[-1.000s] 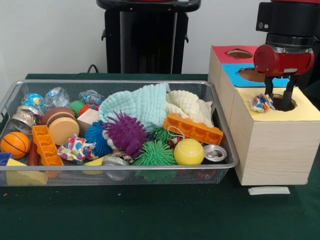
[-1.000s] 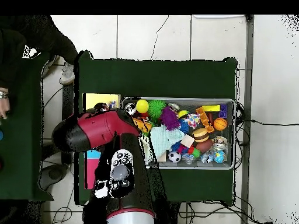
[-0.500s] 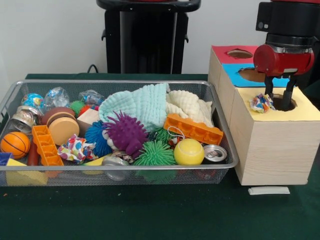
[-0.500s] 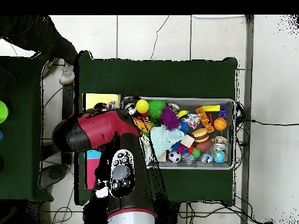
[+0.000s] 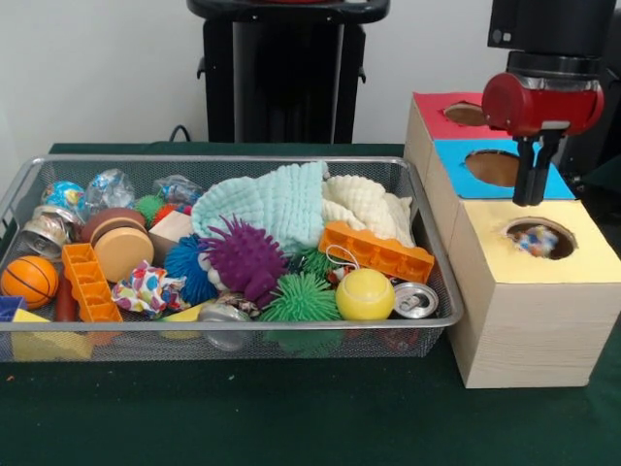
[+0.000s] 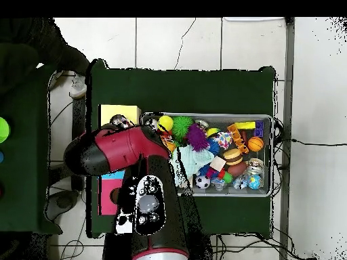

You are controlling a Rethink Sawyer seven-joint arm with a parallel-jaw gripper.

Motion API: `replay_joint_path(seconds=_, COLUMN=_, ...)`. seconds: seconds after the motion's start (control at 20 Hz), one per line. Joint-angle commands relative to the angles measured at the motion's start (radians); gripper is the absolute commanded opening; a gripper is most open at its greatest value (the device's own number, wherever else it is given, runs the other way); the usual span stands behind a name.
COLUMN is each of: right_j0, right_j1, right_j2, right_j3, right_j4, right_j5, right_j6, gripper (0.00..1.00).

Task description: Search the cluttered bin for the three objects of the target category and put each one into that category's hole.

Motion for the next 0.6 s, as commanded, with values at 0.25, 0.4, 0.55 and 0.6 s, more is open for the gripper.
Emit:
replay_joint_path(seconds=0.25, right_j0=-0.065, right_j1=-0.061, right_j2=0.023, right_j3=0.075, right_j4=-0.074, right_j5=0.143, right_j6=-0.067, gripper=0.00)
replay_joint_path(seconds=0.4, right_j0=-0.065, right_j1=-0.060, right_j2=0.028, right_j3=0.070, right_j4=-0.086, right_j5=0.145, right_j6=-0.067, gripper=0.00)
replay_joint_path(seconds=0.55, right_j0=-0.068, right_j1=-0.061, right_j2=0.036, right_j3=0.067, right_j4=-0.098, right_j5=0.141, right_j6=-0.069, gripper=0.00)
replay_joint_path(seconds=0.6, right_j0=-0.070, right_j1=-0.060, right_j2=0.040, right_j3=0.063, right_j4=-0.100, right_j5=0.133, right_j6=-0.066, gripper=0.00)
